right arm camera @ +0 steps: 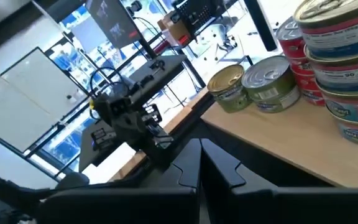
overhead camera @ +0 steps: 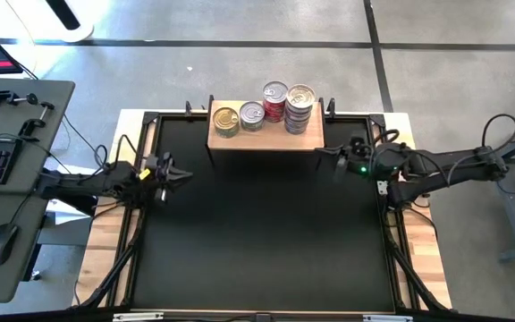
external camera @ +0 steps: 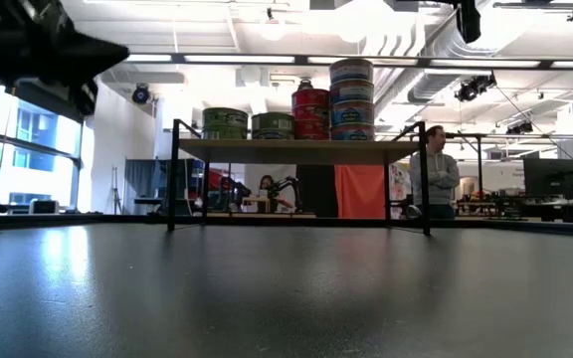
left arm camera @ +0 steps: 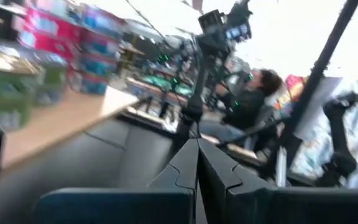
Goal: Stack canned seafood by type on shelf
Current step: Return to Home Position
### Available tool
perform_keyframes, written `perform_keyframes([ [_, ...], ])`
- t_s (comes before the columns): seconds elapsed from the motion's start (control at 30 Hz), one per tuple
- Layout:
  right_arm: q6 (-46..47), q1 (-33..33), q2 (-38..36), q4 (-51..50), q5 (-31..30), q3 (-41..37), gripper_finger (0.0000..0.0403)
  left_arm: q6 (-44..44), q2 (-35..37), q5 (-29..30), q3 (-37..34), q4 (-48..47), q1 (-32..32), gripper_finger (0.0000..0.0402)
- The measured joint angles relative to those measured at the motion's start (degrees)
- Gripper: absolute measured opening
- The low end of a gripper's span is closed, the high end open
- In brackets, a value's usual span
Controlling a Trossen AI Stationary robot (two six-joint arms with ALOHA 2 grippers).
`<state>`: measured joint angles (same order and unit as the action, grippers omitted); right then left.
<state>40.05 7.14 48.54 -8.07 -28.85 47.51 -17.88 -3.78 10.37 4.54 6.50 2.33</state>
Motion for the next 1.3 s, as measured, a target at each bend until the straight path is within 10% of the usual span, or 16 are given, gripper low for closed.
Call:
perform_keyframes([
  [0.47,-1.41,2.14,-2.18,-6.12,20.60,-3.56,0.0000,-2.63,2.71,-6.80,-3.90,-5.57,-0.22,0.0000],
  [0.8,-7.61,7.84,-26.83,11.96,21.53,-27.44,0.0000,-2.96,2.56,-6.68,-3.90,-5.52,-0.22,0.0000],
  [1.3,-21.07,-5.18,-27.96,23.07,41.53,-44.45,0.0000,-3.00,2.56,-6.53,-3.90,-5.52,-0.22,0.0000],
])
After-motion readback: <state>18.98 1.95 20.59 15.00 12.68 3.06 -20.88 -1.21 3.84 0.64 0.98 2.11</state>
